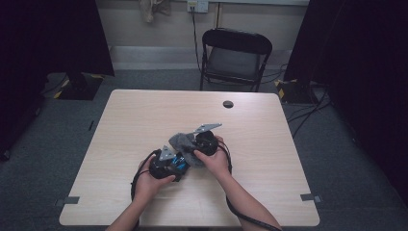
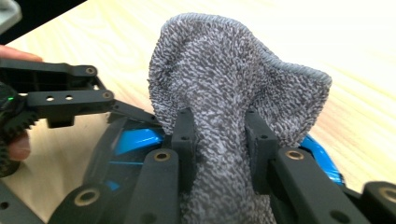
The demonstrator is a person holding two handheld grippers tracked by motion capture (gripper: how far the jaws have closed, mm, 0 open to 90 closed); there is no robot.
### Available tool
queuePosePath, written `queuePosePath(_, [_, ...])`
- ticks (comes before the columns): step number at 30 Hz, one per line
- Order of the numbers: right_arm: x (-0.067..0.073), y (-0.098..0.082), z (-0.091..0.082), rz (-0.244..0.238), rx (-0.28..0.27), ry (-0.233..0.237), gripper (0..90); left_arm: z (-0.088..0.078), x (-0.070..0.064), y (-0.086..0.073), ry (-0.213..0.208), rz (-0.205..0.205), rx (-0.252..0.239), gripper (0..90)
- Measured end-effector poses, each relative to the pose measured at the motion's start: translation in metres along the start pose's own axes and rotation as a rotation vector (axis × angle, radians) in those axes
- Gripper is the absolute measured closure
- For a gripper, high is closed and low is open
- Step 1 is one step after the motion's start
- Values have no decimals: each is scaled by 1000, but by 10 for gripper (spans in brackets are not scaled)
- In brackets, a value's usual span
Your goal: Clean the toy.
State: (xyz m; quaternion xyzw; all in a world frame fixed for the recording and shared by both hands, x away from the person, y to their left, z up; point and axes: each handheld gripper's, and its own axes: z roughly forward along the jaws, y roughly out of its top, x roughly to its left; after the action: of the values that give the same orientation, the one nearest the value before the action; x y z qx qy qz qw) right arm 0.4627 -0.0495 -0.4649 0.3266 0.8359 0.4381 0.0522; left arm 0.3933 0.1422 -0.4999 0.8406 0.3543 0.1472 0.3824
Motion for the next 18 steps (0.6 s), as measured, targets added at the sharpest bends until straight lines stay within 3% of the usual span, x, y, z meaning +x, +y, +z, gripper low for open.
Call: queuePosePath(18, [-9, -6, 1, -11, -36, -53, 694, 0, 0, 0, 0, 0, 0, 241])
